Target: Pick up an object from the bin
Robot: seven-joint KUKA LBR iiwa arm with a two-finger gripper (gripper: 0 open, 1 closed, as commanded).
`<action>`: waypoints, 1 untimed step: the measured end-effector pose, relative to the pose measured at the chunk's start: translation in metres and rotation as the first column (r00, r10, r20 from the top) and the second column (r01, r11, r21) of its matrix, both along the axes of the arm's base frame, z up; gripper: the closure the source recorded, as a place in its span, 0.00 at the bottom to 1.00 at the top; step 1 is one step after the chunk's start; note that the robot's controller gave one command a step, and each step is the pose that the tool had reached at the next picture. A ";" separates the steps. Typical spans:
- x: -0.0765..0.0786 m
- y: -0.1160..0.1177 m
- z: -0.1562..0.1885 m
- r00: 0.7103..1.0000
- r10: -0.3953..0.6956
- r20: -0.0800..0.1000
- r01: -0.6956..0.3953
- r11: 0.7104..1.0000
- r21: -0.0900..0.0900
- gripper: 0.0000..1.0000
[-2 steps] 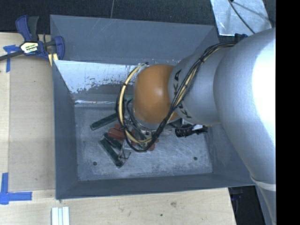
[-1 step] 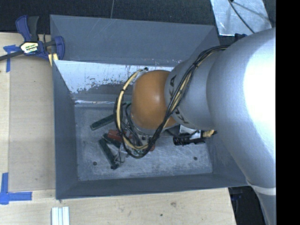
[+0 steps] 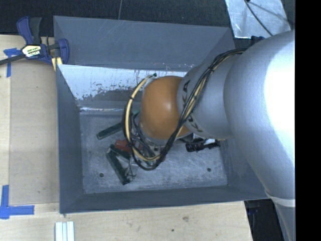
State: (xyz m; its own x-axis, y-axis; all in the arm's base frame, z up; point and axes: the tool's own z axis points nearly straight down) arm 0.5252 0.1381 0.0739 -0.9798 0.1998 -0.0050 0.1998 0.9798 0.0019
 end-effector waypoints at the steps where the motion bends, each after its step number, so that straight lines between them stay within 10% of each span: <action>1: 0.002 0.000 0.003 0.993 -0.119 0.001 0.119 0.993 0.001 1.00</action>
Offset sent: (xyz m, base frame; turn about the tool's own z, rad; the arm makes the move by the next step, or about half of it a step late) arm 0.0000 0.0000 0.0000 0.0000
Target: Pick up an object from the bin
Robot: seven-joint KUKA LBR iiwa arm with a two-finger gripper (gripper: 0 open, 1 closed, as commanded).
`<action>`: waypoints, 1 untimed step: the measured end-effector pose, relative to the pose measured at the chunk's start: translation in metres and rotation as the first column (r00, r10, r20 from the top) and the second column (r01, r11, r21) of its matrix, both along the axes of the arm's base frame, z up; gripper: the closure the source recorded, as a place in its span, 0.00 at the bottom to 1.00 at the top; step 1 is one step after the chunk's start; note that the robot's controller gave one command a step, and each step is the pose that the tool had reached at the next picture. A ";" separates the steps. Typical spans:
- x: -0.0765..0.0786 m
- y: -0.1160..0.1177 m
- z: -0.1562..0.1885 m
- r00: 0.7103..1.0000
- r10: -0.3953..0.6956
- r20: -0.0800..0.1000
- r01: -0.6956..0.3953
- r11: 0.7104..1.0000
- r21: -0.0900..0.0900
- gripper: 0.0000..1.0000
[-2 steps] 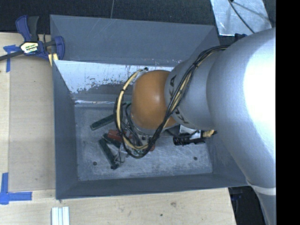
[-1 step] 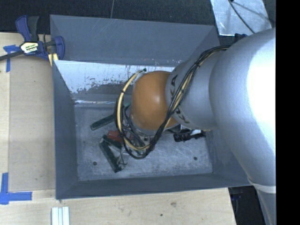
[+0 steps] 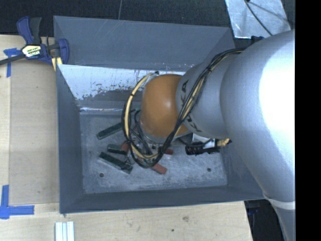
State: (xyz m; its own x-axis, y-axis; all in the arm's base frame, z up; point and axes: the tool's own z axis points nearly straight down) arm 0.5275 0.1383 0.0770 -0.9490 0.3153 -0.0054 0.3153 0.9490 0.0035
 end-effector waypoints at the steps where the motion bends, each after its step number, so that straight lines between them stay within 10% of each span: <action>1: 0.000 0.000 0.000 1.000 0.000 0.000 0.000 1.000 0.000 1.00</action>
Offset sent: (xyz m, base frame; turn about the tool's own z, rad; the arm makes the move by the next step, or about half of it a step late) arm 0.0000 -0.0002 0.0247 0.0000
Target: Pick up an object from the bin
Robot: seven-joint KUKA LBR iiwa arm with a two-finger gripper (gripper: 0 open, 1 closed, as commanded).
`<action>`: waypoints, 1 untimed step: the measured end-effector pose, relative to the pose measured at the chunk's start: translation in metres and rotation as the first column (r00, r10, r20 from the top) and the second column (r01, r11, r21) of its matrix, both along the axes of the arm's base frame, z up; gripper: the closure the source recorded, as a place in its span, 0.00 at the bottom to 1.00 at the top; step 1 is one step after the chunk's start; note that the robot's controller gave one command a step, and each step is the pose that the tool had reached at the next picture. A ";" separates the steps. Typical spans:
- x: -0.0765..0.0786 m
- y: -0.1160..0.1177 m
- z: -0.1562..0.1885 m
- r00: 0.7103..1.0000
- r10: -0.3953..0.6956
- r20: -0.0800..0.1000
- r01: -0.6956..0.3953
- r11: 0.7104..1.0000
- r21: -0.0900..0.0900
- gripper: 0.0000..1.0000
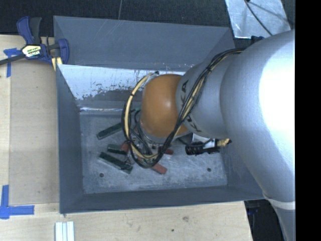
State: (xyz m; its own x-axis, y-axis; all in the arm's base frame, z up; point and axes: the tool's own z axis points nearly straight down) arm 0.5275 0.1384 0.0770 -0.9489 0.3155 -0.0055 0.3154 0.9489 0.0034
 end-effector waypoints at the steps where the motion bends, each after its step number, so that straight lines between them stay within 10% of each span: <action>1: -0.001 0.000 0.002 1.000 0.000 -0.003 0.000 1.000 -0.001 1.00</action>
Offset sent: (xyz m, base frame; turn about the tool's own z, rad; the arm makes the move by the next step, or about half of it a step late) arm -0.0001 0.0001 0.0076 0.0000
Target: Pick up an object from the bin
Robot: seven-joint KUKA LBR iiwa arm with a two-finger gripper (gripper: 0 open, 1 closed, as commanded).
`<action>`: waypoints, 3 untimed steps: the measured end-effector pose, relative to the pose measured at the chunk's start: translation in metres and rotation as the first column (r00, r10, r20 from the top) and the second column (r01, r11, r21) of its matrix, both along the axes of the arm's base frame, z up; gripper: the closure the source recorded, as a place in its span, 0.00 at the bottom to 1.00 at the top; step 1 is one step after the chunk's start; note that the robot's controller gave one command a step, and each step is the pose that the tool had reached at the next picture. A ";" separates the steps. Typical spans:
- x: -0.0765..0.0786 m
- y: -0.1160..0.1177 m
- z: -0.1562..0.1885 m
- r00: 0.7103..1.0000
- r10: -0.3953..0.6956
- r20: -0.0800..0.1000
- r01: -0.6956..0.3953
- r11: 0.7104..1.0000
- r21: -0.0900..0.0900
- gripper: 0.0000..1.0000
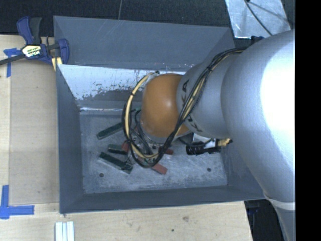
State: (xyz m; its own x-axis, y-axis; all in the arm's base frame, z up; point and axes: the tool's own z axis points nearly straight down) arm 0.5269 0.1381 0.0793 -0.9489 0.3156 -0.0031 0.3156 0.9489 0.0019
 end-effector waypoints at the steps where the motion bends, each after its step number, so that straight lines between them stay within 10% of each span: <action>1: 0.000 0.000 0.010 1.000 -0.001 -0.002 0.001 1.000 -0.001 1.00; 3: -0.001 -0.001 0.042 1.000 -0.001 -0.005 0.001 1.000 -0.002 1.00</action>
Offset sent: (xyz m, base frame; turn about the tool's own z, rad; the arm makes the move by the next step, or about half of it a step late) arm 0.0002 0.0000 0.0608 0.0000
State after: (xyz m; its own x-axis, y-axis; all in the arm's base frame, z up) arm 0.5261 0.1373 0.1213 -0.9487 0.3163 0.0014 0.3163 0.9487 -0.0014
